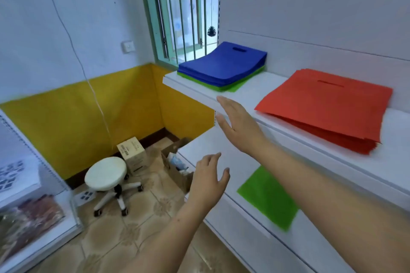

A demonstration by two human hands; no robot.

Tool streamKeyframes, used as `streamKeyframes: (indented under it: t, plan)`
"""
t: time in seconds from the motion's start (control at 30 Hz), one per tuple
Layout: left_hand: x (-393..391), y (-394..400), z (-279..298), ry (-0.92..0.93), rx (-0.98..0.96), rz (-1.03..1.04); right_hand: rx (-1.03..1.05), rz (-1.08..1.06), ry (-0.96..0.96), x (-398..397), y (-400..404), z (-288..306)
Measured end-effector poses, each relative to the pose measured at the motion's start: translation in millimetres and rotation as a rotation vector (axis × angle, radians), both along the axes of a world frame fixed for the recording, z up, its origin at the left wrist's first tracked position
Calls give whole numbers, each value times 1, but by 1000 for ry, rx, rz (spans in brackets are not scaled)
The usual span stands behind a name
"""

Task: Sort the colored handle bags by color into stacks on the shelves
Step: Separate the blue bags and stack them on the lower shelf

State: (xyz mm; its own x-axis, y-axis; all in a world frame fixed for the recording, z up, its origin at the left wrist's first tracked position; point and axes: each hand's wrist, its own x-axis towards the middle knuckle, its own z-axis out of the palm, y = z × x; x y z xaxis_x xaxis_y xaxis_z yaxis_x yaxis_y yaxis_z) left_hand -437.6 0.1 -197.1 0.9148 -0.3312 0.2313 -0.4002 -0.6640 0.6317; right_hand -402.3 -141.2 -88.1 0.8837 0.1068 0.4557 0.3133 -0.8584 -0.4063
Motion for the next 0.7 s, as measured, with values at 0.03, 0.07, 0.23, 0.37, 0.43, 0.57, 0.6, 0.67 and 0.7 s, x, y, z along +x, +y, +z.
streamKeyframes:
  t: [0.03, 0.07, 0.23, 0.37, 0.43, 0.57, 0.6, 0.67, 0.7]
  plan:
    - [13, 1, 12, -25, -29, 6, 7, -39, -29, 12, -3, 12]
    - [26, 2, 25, -46, -56, 14, 15, -80, -48, 25, -9, 24]
    - [114, -11, 85, -172, -149, 82, 58, -277, -54, 106, -58, 66]
    - [200, -26, 122, -239, -174, 157, 12, -443, 32, 176, -99, 80]
    - [242, -34, 136, -242, -173, 210, -15, -508, 124, 211, -119, 85]
    - [317, -45, 148, -196, -60, 265, -160, -624, 319, 274, -152, 95]
    - [335, -45, 149, -202, -25, 272, -198, -646, 362, 288, -158, 94]
    - [368, -44, 149, -184, 38, 292, -278, -667, 433, 312, -166, 84]
    - [382, -42, 147, -156, 69, 304, -316, -671, 466, 321, -168, 76]
